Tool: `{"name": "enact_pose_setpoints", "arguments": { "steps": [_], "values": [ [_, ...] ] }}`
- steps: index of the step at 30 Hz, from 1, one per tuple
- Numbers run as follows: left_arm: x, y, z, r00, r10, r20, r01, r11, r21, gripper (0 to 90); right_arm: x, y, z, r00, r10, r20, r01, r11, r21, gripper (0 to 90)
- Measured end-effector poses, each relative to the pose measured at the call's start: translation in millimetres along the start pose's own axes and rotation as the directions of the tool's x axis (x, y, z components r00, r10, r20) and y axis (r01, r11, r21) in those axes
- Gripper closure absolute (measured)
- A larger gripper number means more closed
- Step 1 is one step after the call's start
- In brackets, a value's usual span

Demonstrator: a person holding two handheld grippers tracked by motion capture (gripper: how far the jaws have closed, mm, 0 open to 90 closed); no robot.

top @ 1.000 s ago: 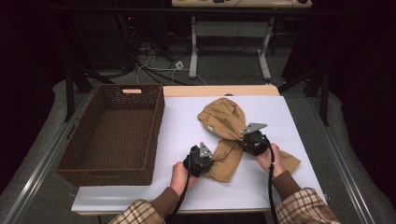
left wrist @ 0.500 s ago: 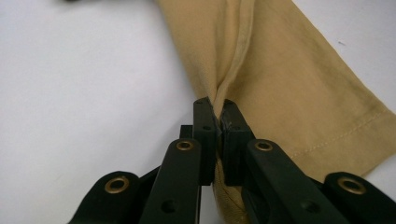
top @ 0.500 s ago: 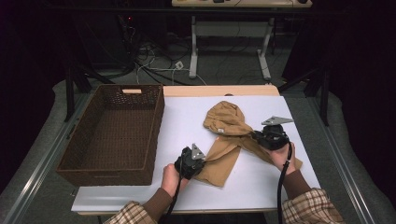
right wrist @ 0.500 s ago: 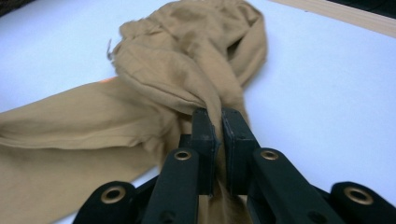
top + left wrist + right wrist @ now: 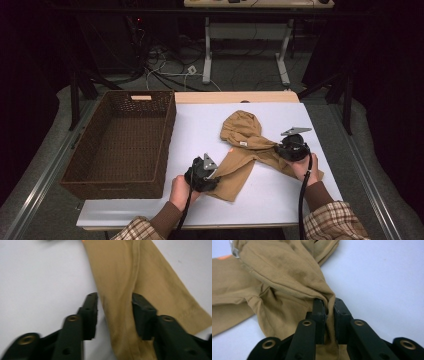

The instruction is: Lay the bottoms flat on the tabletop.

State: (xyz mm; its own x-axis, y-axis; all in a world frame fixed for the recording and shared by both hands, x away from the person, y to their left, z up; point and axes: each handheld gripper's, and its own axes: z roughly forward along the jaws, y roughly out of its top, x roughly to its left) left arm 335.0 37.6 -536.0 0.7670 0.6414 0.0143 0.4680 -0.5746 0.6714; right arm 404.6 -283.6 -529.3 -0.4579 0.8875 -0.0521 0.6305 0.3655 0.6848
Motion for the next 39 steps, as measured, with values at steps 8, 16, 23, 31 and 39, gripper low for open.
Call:
{"name": "enact_pose_setpoints", "arguments": {
  "steps": [8,16,23,31,39],
  "values": [
    [10.8,20.7,15.8,0.9979,-0.064,-0.012,0.064,0.9978,-0.016,43.2,6.5,3.7,1.8,0.9978,-0.060,0.029,0.060,0.998,0.003,60.1],
    [9.1,24.7,45.8,0.9990,-0.043,0.011,0.042,0.9990,0.017,52.0,20.8,8.3,1.6,0.9869,-0.157,0.035,0.158,0.987,-0.025,47.3],
    [6.4,22.6,43.4,0.9997,0.006,0.023,-0.006,1.0000,0.007,87.2,31.8,7.2,0.7,0.9765,-0.215,0.015,0.215,0.976,-0.041,77.6],
    [4.8,8.4,22.7,0.9997,0.015,-0.017,-0.014,0.9996,0.026,88.1,35.2,11.9,-12.0,0.9878,-0.144,-0.059,0.141,0.989,-0.050,84.6],
    [0.4,-7.7,1.7,0.9999,0.011,0.000,-0.011,0.9990,0.044,87.8,31.1,7.6,-11.5,0.9898,-0.124,-0.070,0.125,0.992,0.008,82.2]
  ]
}}
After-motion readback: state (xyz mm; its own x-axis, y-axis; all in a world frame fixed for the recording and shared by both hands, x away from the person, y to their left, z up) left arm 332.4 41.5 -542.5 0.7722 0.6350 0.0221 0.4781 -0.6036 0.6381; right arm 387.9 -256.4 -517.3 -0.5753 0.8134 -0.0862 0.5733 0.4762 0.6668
